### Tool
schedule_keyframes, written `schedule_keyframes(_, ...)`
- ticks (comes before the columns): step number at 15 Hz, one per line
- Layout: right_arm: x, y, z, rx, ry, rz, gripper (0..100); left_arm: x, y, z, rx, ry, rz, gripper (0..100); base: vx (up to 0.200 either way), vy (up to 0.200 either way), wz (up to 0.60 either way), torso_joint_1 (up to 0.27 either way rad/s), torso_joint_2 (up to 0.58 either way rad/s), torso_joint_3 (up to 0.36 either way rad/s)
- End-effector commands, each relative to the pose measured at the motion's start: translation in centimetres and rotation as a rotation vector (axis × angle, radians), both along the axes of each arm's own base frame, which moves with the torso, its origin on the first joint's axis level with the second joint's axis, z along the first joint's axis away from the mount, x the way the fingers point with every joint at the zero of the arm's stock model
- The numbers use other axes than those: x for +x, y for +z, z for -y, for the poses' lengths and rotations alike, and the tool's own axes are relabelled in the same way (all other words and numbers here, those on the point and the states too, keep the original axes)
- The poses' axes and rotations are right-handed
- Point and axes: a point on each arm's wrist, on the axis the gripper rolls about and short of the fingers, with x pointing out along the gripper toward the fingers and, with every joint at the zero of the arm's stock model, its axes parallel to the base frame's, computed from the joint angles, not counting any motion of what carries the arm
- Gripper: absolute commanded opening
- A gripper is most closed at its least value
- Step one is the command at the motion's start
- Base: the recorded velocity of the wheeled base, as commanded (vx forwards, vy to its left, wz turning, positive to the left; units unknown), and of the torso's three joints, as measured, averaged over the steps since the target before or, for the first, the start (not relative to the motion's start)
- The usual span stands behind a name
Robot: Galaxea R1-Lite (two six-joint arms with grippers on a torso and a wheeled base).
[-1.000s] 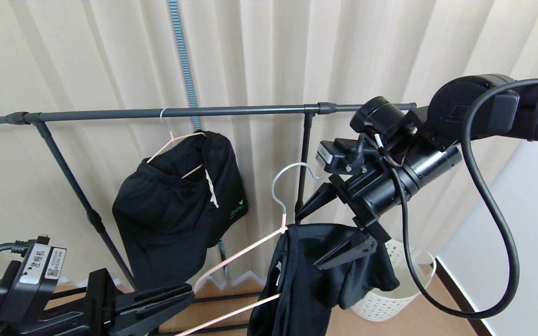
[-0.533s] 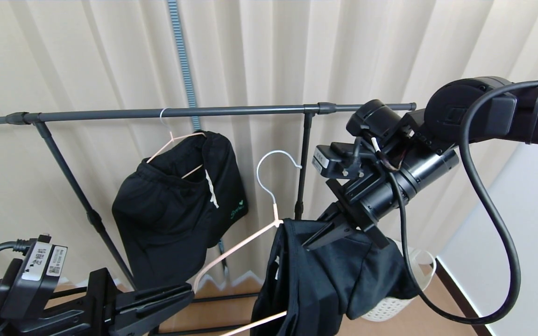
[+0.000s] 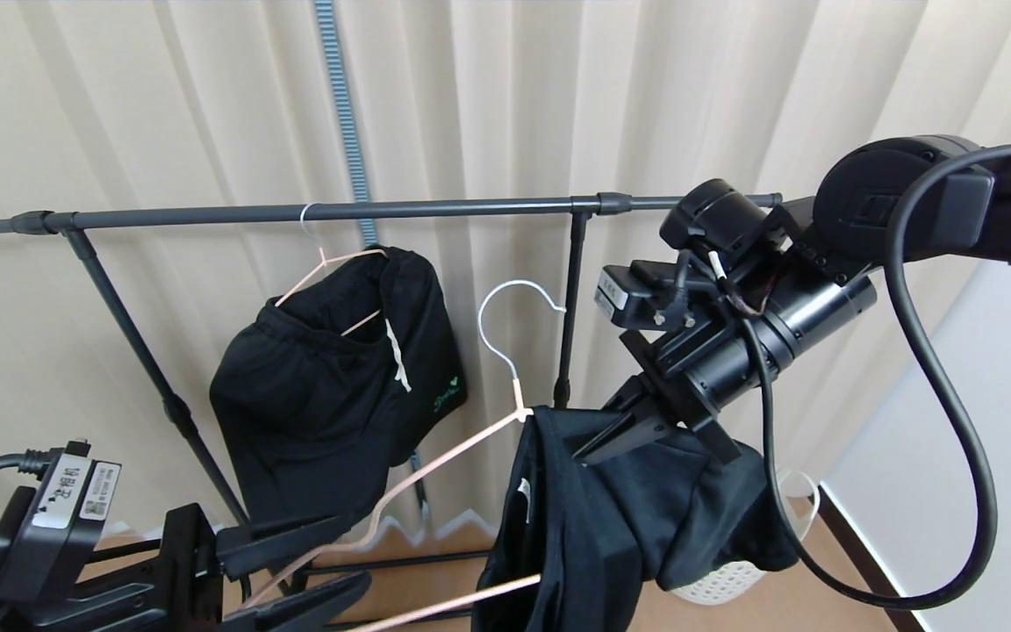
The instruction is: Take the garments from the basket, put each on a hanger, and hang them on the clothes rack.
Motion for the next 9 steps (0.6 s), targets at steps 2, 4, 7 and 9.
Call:
schedule_keyframes(2, -0.5, 1.2, 0.4, -0.006, -0.016, 0.046, 0, 0.4, -0.1, -0.6, -0.011, 0.046, -0.032, 100, 0.0, 0.0, 0.0, 0.0, 0.0, 0.0)
schedule_keyframes(4, -0.5, 1.9, 0.7, -0.109, -0.095, 0.15, 0, 1.2, -0.3, -1.4, -0.016, 0.118, -0.059, 100, 0.0, 0.0, 0.0, 0.0, 0.0, 0.0)
schedule_keyframes(7, 0.0, 2.4, 0.7, -0.173, -0.202, 0.248, 0, 1.9, -0.8, -1.3, -0.009, 0.129, -0.101, 100, 0.0, 0.0, 0.0, 0.0, 0.0, 0.0)
schedule_keyframes(9, 0.3, 2.9, 0.6, -0.211, -0.276, 0.337, 0, 2.3, -1.2, -1.2, -0.001, 0.135, -0.126, 100, 0.0, 0.0, 0.0, 0.0, 0.0, 0.0)
